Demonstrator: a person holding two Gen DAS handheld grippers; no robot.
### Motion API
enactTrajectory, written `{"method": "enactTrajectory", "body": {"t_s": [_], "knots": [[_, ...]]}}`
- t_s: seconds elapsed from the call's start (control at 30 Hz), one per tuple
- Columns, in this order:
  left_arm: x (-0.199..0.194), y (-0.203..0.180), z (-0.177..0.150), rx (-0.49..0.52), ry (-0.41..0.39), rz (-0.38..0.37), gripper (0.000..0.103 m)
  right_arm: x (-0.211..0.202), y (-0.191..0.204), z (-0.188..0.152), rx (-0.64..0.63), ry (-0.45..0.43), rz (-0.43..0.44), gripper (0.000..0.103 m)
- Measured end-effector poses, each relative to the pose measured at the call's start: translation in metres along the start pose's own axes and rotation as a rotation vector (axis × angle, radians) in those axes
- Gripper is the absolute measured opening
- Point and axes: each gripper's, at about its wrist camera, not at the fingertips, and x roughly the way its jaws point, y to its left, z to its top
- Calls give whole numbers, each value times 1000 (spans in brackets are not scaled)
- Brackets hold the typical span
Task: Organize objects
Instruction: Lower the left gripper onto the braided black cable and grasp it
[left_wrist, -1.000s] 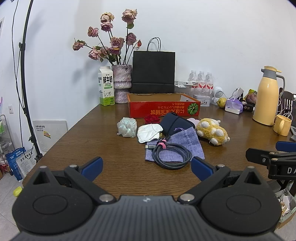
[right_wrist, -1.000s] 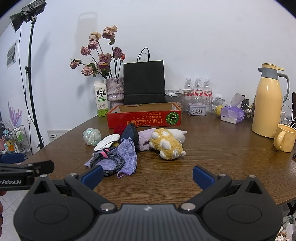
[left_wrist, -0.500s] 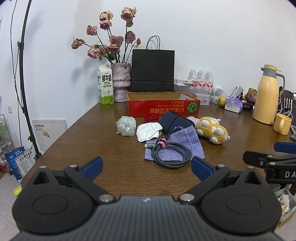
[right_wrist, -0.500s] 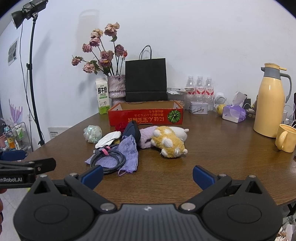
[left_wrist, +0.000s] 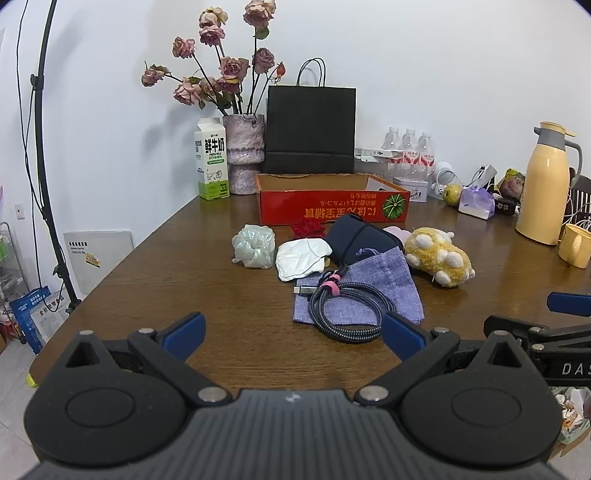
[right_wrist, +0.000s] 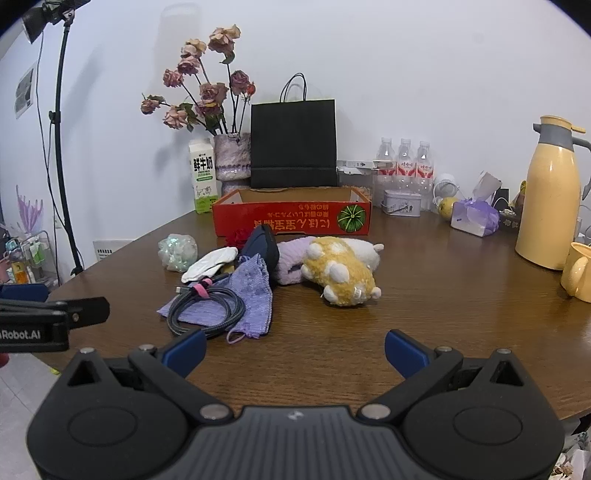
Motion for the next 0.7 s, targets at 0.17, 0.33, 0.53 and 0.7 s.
{"method": "enactTrajectory", "body": {"t_s": [0.17, 0.33, 0.53, 0.7], "knots": [[15, 0, 2, -12, -4, -8, 103, 14, -6, 3, 1, 12, -1, 103], [36, -2, 6, -15, 17, -25, 103, 29, -10, 7, -2, 19, -6, 103], [64, -8, 11, -7, 63, -71, 103, 50, -19, 10, 7, 27, -19, 103], [90, -13, 15, -11, 113, -64, 103, 68, -27, 14, 18, 43, -24, 103]]}}
